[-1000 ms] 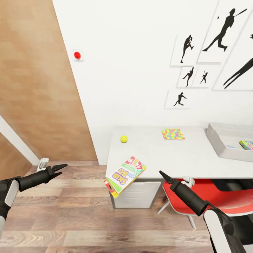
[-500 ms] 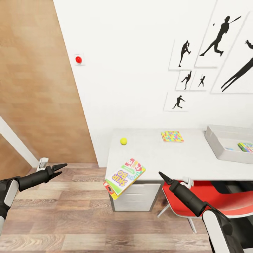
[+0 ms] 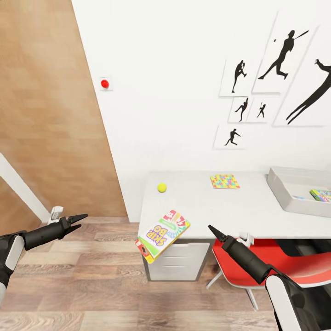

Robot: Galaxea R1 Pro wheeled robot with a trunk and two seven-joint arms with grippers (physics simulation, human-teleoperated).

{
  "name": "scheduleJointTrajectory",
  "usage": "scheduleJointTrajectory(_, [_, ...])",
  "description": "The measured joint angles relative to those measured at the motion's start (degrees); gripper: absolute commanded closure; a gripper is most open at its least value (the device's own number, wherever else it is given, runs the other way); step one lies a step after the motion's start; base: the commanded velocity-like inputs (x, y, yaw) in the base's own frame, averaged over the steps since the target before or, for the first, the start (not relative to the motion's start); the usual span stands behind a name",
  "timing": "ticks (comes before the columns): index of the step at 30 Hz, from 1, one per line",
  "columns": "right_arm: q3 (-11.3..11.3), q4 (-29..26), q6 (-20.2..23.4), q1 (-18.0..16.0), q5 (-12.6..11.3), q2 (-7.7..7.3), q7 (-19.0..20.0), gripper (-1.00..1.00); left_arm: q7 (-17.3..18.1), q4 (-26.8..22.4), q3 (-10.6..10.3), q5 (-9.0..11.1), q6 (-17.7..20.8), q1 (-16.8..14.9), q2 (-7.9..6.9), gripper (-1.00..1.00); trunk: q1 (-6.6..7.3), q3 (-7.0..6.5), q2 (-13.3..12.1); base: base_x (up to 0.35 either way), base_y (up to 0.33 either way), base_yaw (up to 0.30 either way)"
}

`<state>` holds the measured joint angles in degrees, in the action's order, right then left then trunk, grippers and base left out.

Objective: Put all the toys in the child's room - the three board games (two on the bed and one on the table), the two jigsaw puzzles on the table, and the tennis ball on the table - inside the toy box on the table in the child's room.

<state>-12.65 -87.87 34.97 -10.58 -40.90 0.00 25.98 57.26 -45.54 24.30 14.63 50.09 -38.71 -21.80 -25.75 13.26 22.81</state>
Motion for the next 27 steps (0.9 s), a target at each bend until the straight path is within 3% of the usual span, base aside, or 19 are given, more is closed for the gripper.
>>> scheduleJointTrajectory(27, [-0.05, -0.04, 0.07, 0.00, -0.09, -0.09, 0.08, -1.00, 0.67, -0.01, 0.10, 0.26, 0.16, 0.00, 0.10, -1.00, 0.00, -2.57, -0.01, 0.000, 0.000, 0.000])
